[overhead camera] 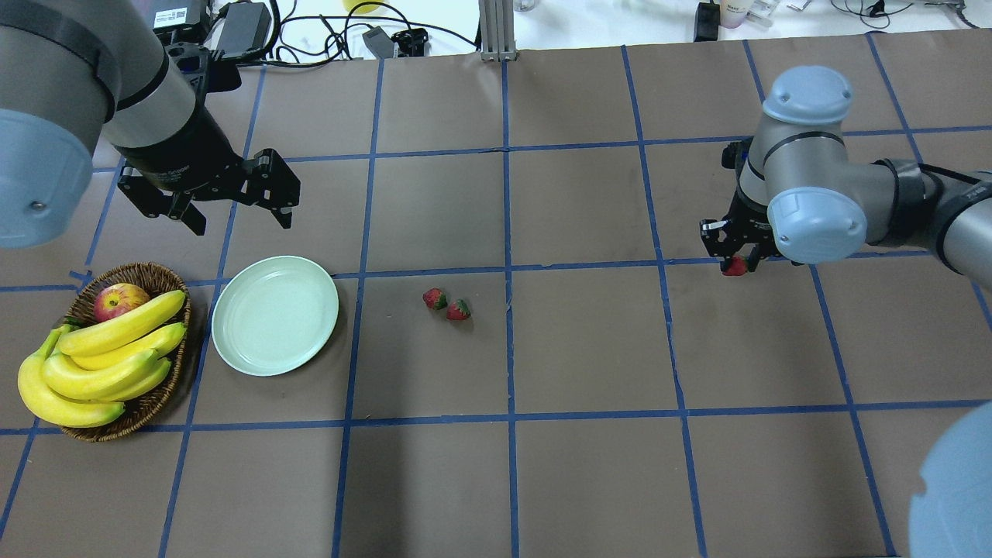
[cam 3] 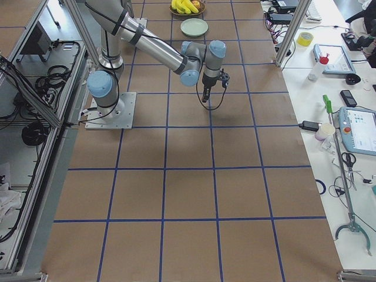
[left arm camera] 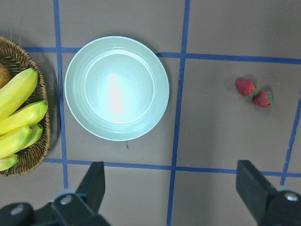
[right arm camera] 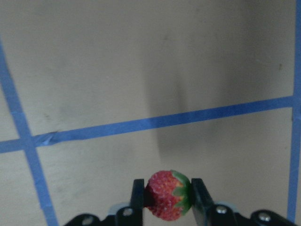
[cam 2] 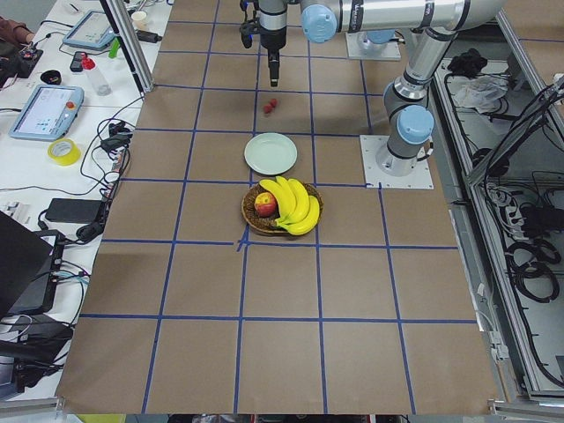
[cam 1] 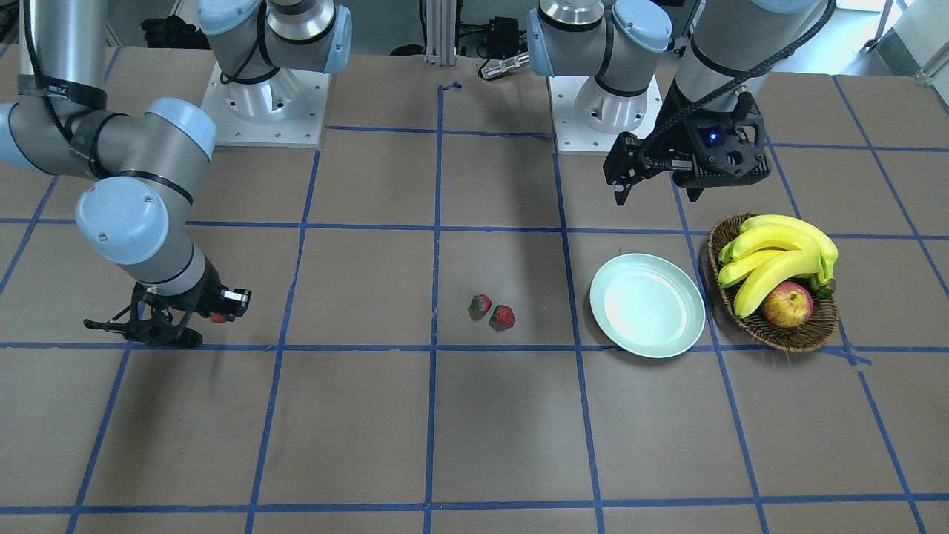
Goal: Collect all strawberries into plate
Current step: 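Carry the strawberry toward the other two and release it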
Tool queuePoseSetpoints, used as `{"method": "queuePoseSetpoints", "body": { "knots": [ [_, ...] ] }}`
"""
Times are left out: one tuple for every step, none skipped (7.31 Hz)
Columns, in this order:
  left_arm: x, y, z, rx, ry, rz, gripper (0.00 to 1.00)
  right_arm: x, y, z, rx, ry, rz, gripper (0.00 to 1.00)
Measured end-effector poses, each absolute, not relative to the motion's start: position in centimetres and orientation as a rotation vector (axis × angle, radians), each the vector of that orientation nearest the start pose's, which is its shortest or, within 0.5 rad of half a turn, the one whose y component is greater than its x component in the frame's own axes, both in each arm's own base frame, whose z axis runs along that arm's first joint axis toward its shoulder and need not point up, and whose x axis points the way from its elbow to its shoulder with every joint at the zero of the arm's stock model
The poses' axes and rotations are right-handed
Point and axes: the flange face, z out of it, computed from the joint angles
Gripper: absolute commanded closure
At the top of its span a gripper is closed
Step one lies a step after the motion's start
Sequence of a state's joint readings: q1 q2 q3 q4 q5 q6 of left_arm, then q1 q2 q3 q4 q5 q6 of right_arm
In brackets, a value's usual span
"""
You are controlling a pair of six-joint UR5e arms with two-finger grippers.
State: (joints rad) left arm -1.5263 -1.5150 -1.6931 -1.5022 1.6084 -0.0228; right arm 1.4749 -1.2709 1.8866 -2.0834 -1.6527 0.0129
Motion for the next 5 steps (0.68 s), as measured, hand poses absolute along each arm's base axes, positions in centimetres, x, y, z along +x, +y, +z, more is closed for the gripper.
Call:
{"method": "queuePoseSetpoints", "body": {
  "knots": [
    [-10.9, -47.3, 46.1, -0.108, 3.104, -0.006, 0.0, 11.3, -54.2, 23.7, 0.129, 3.169, 0.171, 0.96],
    [-10.9, -47.2, 46.2, -0.112, 3.105, -0.007, 0.0, 15.2, -53.7, 23.7, 0.128, 3.113, 0.172, 0.95],
    [-10.9, -47.2, 46.3, -0.116, 3.106, -0.008, 0.0, 18.9, -53.0, 23.6, 0.155, 3.059, 0.16, 0.95],
    [-10.8, -47.2, 46.3, -0.12, 3.106, -0.007, 0.0, 22.7, -52.5, 23.0, 0.165, 3.017, 0.124, 0.95],
    [-10.8, -47.1, 46.3, -0.124, 3.107, -0.009, 0.0, 26.4, -52.4, 22.4, 0.188, 2.973, 0.083, 0.96]
  ]
}}
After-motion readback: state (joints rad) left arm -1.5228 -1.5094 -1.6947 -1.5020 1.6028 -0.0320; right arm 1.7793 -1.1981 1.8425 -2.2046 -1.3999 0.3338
